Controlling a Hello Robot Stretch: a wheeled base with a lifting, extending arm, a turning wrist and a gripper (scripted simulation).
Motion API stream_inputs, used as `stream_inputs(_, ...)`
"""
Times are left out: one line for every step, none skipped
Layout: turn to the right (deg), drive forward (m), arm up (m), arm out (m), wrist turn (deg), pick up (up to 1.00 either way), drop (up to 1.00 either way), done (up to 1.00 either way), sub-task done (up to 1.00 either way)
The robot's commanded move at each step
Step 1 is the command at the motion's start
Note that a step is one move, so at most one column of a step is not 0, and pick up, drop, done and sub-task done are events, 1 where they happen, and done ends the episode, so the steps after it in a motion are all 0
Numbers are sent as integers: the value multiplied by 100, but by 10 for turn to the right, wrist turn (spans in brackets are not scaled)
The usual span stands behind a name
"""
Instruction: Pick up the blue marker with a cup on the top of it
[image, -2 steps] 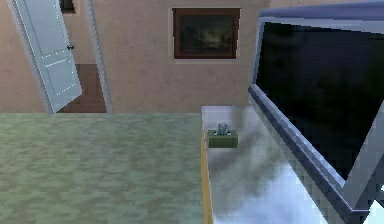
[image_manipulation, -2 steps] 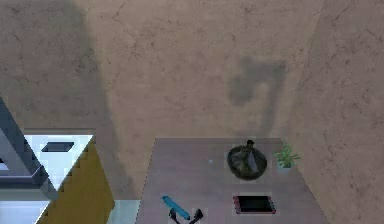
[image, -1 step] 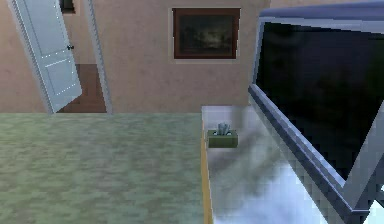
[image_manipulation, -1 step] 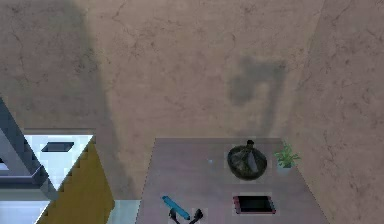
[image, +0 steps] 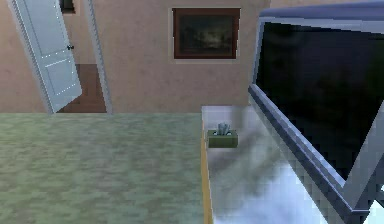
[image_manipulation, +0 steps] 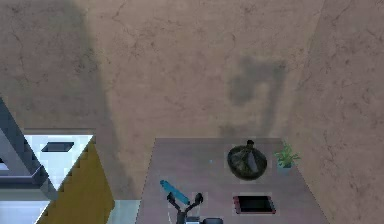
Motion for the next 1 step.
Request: stream_inputs(0,0,0,0,0,0,0,100,0)
